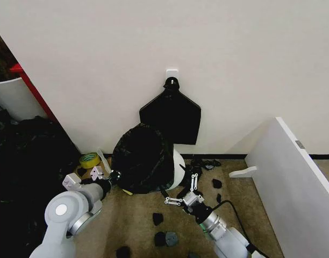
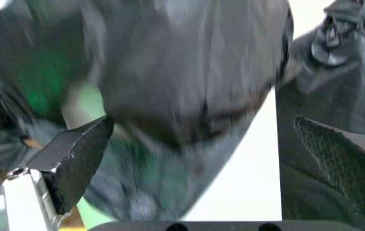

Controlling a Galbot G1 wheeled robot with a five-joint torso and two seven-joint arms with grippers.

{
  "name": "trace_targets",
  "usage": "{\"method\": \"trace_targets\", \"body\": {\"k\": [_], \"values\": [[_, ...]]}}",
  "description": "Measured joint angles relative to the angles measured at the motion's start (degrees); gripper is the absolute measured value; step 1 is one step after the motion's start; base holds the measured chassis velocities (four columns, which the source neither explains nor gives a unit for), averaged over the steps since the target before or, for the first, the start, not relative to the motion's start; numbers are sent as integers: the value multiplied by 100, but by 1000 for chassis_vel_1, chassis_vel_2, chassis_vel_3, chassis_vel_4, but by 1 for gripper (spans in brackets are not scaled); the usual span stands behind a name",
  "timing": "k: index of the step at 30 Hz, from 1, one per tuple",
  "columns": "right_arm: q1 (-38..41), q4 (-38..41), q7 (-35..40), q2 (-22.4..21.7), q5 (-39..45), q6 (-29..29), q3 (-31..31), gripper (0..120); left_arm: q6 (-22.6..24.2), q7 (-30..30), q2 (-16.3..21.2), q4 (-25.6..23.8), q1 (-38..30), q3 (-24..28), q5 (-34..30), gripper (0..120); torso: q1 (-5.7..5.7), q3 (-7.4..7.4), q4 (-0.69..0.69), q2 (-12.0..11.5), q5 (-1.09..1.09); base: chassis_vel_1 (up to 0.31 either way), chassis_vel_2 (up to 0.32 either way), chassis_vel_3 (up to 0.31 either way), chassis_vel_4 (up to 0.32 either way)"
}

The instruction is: Place the garbage bag over the trash bin.

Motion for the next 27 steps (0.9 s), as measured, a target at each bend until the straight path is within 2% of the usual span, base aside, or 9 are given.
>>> {"method": "trace_targets", "body": {"k": [12,18,22,25,26,27], "values": [[86,-459,190,1,-406,-10,199,100,-20,24,20,-159,43,38,57,0,0,0,0,0,0,0,0,0,0],[63,-399,-46,-69,-41,300,227,100,-47,82,23,-135,26,81,197,0,0,0,0,0,1,0,0,0,0],[48,-426,-1028,-218,1078,827,275,100,-144,220,51,-88,19,185,511,0,0,0,0,0,0,0,0,0,0],[51,-558,-2653,-259,2475,1152,504,100,-182,267,75,-75,-7,246,585,0,0,0,0,0,0,0,0,0,0],[51,-558,-2653,-259,2475,1152,504,100,-182,267,75,-75,-7,246,585,0,0,0,0,0,0,0,0,0,0],[51,-584,-3190,-259,2901,1183,593,100,-197,287,81,-71,-14,272,615,0,0,0,0,0,1,0,0,0,0]]}}
